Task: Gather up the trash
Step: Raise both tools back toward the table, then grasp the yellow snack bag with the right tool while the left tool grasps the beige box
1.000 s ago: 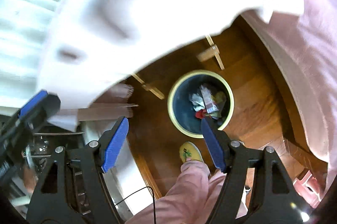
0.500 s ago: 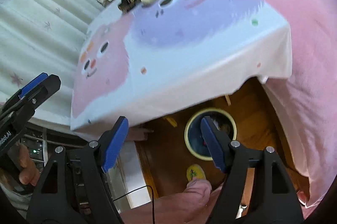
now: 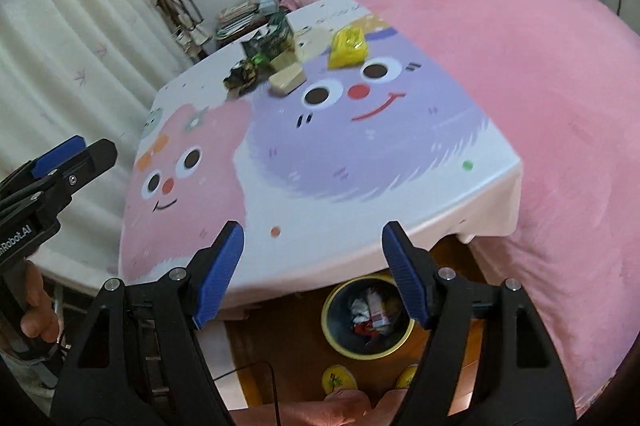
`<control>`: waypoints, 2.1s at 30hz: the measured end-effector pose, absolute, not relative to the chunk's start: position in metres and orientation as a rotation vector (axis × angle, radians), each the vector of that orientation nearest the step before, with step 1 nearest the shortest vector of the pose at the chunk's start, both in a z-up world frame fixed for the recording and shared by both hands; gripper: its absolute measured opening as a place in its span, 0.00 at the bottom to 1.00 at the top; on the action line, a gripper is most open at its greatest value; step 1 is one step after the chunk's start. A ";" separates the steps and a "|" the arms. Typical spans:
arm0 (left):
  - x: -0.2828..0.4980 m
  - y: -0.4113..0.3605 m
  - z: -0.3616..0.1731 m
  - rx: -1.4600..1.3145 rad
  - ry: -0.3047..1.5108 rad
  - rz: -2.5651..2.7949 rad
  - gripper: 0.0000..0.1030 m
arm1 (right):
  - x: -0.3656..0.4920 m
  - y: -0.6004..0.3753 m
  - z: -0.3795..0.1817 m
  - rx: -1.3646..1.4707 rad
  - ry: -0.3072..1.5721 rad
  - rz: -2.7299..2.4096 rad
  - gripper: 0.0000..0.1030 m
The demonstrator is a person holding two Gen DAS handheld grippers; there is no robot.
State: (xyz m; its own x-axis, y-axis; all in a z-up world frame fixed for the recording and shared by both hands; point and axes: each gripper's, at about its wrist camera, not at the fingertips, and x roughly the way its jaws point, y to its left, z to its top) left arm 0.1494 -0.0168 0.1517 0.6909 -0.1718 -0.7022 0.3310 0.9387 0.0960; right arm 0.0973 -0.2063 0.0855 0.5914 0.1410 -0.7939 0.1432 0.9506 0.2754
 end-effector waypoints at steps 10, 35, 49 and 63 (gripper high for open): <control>0.214 -0.012 0.139 0.164 0.819 -0.231 0.74 | 0.166 -0.227 0.088 0.259 0.962 -0.037 0.67; 0.468 -0.107 0.006 -0.190 1.192 0.077 0.74 | 0.503 -0.290 -0.045 0.108 1.184 0.232 0.70; 0.518 -0.122 -0.035 -0.219 1.271 0.139 0.74 | 0.494 -0.274 -0.053 -0.088 1.102 0.309 0.60; 0.528 -0.129 -0.059 -0.221 1.302 0.167 0.60 | 0.487 -0.289 -0.047 -0.065 1.077 0.304 0.28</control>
State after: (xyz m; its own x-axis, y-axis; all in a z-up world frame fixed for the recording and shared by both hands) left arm 0.5278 -0.1288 -0.0593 0.2580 -0.0021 -0.9661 -0.2457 0.9670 -0.0677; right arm 0.4867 -0.2889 -0.0474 0.4371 0.2125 -0.8739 -0.2755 0.9566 0.0949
